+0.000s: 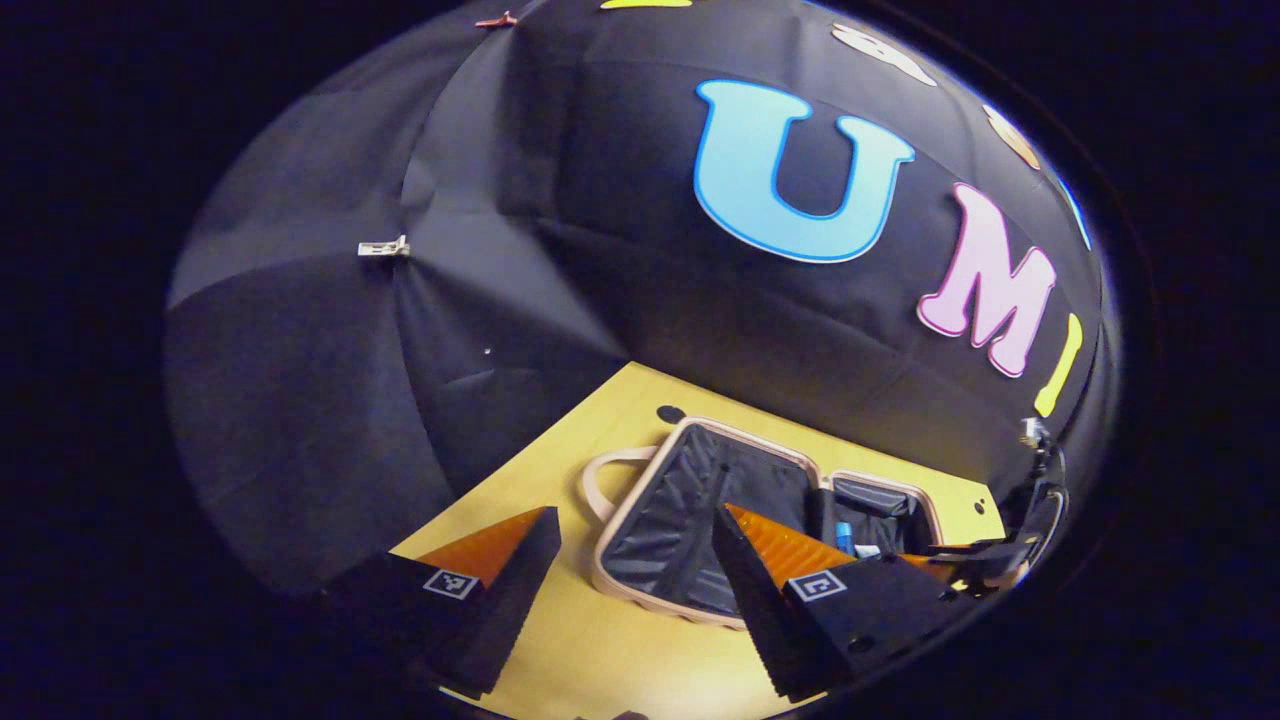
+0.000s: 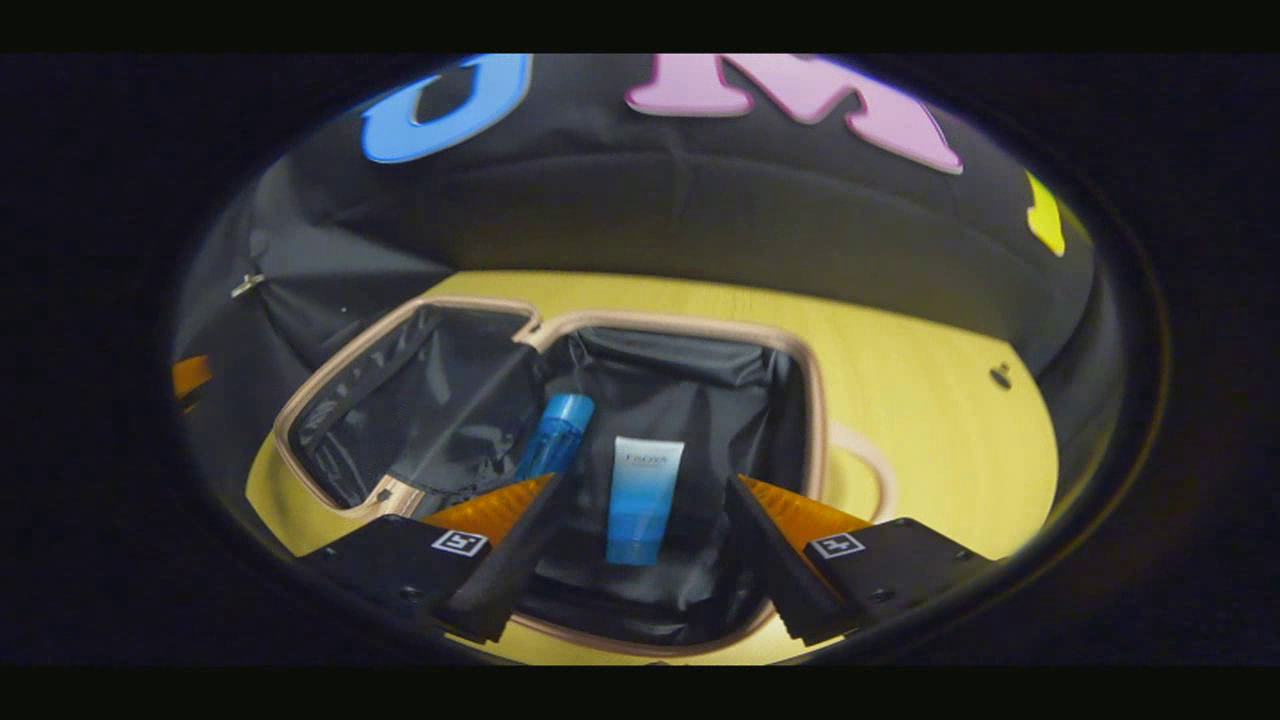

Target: First open the suitcase, pack the skin care products into it, and then close the suitcase.

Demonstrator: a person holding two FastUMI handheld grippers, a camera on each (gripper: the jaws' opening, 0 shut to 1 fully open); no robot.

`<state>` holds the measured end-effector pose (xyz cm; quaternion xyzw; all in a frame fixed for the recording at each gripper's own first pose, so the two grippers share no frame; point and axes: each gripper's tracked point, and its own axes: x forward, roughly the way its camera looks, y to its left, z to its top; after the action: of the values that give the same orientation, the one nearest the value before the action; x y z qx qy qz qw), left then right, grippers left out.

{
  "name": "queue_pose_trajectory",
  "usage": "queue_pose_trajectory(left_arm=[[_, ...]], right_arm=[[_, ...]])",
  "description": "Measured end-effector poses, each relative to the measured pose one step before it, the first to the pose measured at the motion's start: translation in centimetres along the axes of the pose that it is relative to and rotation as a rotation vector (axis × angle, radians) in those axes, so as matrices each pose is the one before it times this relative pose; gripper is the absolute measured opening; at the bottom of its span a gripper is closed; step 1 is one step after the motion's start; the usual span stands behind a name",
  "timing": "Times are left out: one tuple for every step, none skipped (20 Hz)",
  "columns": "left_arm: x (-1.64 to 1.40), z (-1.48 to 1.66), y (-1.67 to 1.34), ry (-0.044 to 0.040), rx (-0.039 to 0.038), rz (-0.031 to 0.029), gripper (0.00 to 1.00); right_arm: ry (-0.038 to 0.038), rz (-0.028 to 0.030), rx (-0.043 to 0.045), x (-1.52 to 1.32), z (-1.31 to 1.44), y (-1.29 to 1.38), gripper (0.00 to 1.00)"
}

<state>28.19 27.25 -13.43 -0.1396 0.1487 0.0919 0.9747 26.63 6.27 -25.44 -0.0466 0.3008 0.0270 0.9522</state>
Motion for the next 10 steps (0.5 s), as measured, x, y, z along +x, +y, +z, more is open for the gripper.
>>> queue_pose_trajectory(left_arm=[[2.103, -0.295, 0.985, 0.02091, -0.02520, -0.00319, 0.96], [1.896, -0.465, 0.531, 0.02472, -0.03846, -0.01402, 0.96], [2.034, -0.245, 0.434, 0.03037, -0.04410, -0.01970, 0.96], [1.736, -0.317, 0.416, 0.02695, -0.02512, -0.00771, 0.97], [1.688, -0.257, 0.748, 0.02929, -0.01398, 0.00171, 0.97], [1.684, -0.163, 0.416, 0.02229, -0.00352, 0.00023, 0.97], [1.458, -0.195, 0.363, 0.02790, -0.00802, -0.00148, 0.97], [1.243, -0.045, 0.354, 0.02861, -0.01800, 0.00580, 0.97], [1.038, -0.139, -0.141, 0.02873, -0.03309, -0.01622, 0.96], [0.779, -0.354, -0.409, 0.02916, -0.03644, -0.03113, 0.96]], right_arm=[[-0.06026, 0.00259, -0.01044, -1.380, 1.191, 0.075, 1.00], [-0.04968, 0.00590, -0.00014, -1.056, 0.968, 0.039, 1.00], [-0.03550, 0.00269, 0.00486, -1.489, 0.897, -0.277, 0.99], [-0.01810, 0.00330, 0.00998, -1.154, 0.523, -0.336, 0.99], [-0.00673, -0.00060, 0.00268, -1.098, 0.060, -0.562, 0.99], [0.00261, -0.00984, 0.00258, -0.986, -0.059, -0.900, 0.99], [0.00840, -0.00688, 0.01086, -1.043, -0.199, -0.811, 0.99], [0.00401, -0.01163, 0.01537, -1.121, -0.190, -0.922, 0.99], [0.00198, -0.01433, 0.01190, -0.802, -0.242, -0.959, 0.99], [0.00320, -0.02017, 0.00626, -1.000, -0.259, -1.221, 0.99]])
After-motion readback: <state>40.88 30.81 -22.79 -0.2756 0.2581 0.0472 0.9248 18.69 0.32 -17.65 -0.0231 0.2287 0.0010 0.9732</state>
